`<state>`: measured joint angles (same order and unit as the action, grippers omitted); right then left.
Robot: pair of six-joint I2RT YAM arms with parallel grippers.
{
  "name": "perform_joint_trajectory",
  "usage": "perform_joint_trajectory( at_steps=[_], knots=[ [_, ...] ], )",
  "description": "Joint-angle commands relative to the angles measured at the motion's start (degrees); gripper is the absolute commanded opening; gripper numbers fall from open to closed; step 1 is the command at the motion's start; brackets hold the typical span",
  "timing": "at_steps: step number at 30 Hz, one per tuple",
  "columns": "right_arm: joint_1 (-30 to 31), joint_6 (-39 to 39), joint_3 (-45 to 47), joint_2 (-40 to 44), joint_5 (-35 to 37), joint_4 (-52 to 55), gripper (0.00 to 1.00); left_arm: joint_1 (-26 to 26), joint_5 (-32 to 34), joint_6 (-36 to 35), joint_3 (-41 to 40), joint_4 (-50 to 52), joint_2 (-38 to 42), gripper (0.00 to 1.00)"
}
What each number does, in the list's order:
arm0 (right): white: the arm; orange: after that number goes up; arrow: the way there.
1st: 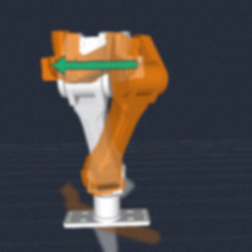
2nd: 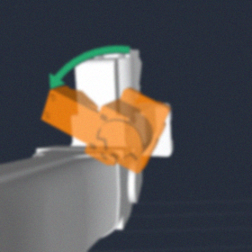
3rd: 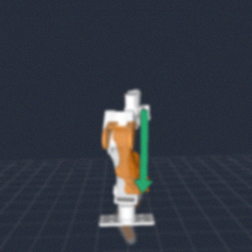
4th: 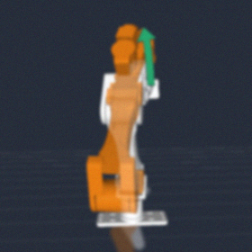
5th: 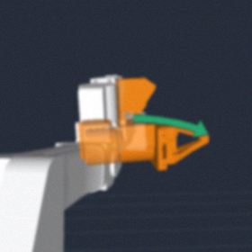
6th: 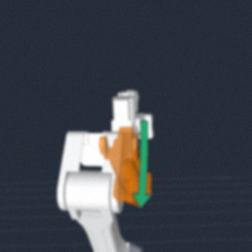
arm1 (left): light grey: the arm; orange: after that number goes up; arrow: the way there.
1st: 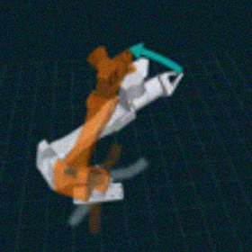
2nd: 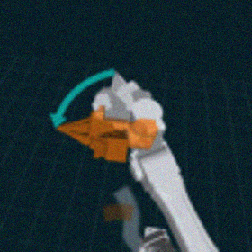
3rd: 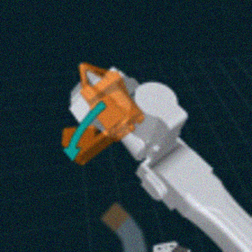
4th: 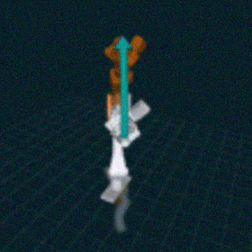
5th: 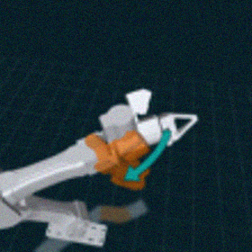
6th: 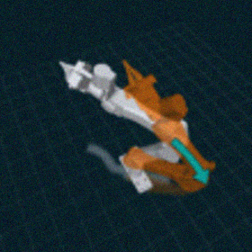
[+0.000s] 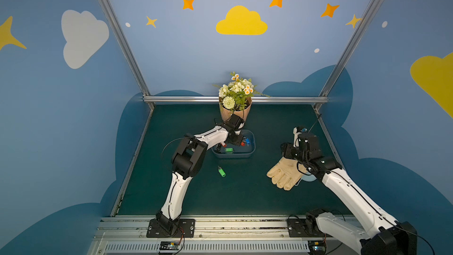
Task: Take the keys out of the storage box
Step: Pick up the key from the storage box.
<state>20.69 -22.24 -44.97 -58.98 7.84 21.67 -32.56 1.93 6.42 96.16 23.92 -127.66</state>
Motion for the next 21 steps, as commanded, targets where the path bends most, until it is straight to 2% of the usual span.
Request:
perform_joint_trajectory(
  at_steps=[1,21],
  knots=[
    [-0.37,-0.16,0.75,1.15,-0.45,-1.45,0.61,-0.31,0.8,-0.42,0.7,1.36,1.8,0.03],
    [-0.65,-1.14,1.45,2.24,-2.52,-2.22,0.62,-1.43,-0.45,1.12,-2.54,4.36,14.15,0.02]
  ],
)
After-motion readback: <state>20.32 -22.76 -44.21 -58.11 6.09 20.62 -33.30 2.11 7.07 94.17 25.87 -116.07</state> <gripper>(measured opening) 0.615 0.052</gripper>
